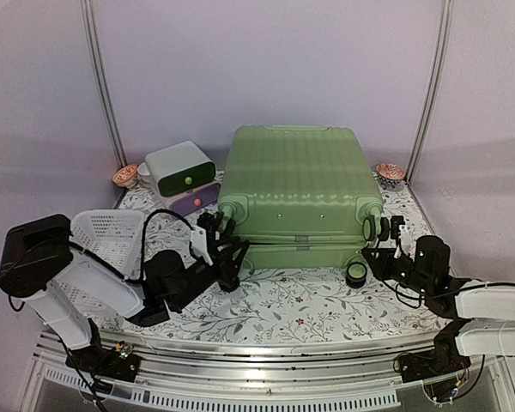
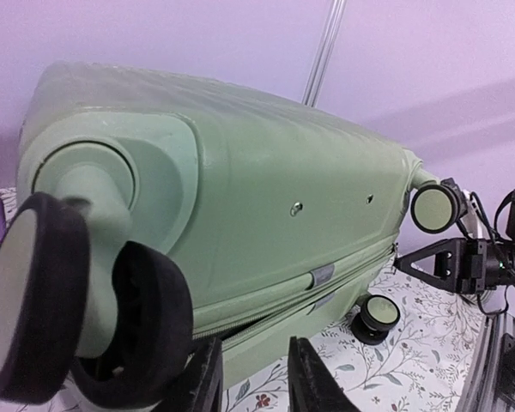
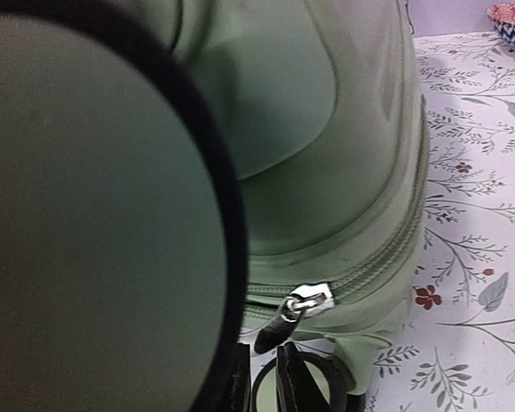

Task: Open, take out, and arrange the luggage
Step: Pick up the wheels of luggage from the luggage.

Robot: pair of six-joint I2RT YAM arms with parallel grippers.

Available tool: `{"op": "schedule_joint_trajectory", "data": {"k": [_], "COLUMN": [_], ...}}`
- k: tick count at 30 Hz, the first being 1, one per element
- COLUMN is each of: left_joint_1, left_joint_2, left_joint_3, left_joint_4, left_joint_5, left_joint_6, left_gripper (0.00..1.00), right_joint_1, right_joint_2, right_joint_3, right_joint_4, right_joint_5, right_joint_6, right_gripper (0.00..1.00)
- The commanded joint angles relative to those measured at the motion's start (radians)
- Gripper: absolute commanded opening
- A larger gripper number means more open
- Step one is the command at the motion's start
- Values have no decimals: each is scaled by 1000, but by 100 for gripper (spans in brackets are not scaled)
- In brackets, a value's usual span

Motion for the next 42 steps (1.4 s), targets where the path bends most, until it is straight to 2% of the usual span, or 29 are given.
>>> {"op": "schedule_joint_trajectory", "data": {"k": [1,5,7,9,10,14,20,31,37,38,42], "left_joint_1": [-5,-4,-3,-2,-2,4,17,50,59,60,68], "left_joint_2": [-109,-193,-234,-278,-300,-377,-443,-495,-521,-523,-532], "left_joint_3": [-16,-3,-3,-3,-2,5,20,37,35,36,33], "left_joint_4": [-143,-286,-337,-391,-419,-504,-568,-646,-666,-667,-673], "left_joint_5": [-40,-30,-42,-65,-78,-108,-123,-114,-120,-124,-124], "left_joint_6": [-30,-26,-13,7,17,68,133,147,159,160,161], "left_gripper": [30,32,32,33,33,35,35,36,36,37,37], "right_joint_1": [-6,-12,-19,-21,-22,-22,-22,-22,-22,-22,-22], "right_joint_2": [56,118,113,78,51,-43,-32,82,130,131,95], "right_joint_3": [-27,-7,-1,-19,-35,-76,-17,60,75,76,61], "right_joint_4": [133,144,92,60,59,37,-55,15,43,42,41], "right_joint_5": [-136,-115,-41,16,35,59,105,103,111,122,157], "right_joint_6": [2,36,68,98,106,118,51,-96,-102,-99,-78], "right_gripper": [15,18,27,45,50,55,56,53,52,50,24]}}
